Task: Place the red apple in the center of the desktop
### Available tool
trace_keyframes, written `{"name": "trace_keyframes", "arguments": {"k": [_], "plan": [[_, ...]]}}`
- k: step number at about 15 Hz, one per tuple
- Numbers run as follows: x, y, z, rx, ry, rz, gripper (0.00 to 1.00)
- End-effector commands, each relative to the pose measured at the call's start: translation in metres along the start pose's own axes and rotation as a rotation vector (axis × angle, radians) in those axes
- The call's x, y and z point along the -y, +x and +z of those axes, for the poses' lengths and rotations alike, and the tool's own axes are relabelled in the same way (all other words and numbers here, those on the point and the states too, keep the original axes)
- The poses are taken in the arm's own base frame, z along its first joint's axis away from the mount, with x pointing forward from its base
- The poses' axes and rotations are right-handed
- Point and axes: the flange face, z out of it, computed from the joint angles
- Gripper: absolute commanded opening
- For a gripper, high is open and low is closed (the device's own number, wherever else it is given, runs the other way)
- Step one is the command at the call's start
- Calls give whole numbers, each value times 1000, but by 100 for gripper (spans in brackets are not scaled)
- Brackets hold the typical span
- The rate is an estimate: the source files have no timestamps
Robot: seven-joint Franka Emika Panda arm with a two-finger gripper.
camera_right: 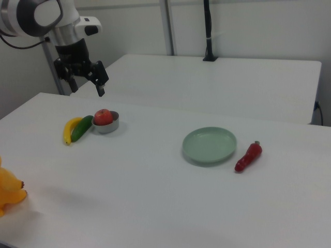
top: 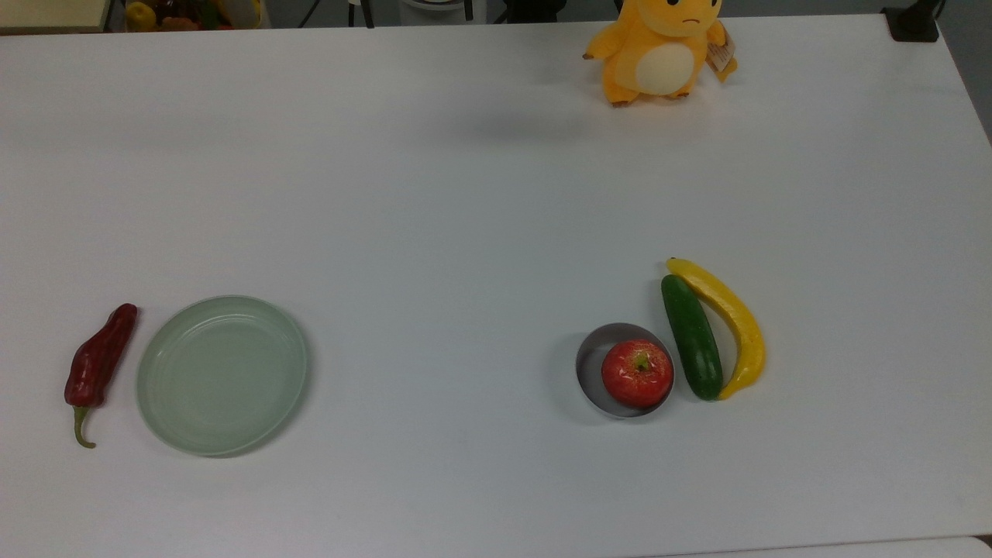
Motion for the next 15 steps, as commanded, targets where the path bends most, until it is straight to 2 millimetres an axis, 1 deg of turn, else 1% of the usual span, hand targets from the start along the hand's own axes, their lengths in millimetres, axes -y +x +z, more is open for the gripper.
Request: {"name": "trace_keyframes", "arguments": {"k": [1, 9, 11, 12, 13, 15], "plan": [[-3, -5, 2, 9, 23, -16, 100], [-2, -4, 5, 14, 24, -15, 100], [4, -3, 7, 17, 25, -24, 100], [8, 1, 14, 25, 25, -27, 100], [7, 6, 20, 28, 25, -26, 100], [7, 16, 23, 21, 26, -32, 100]]}}
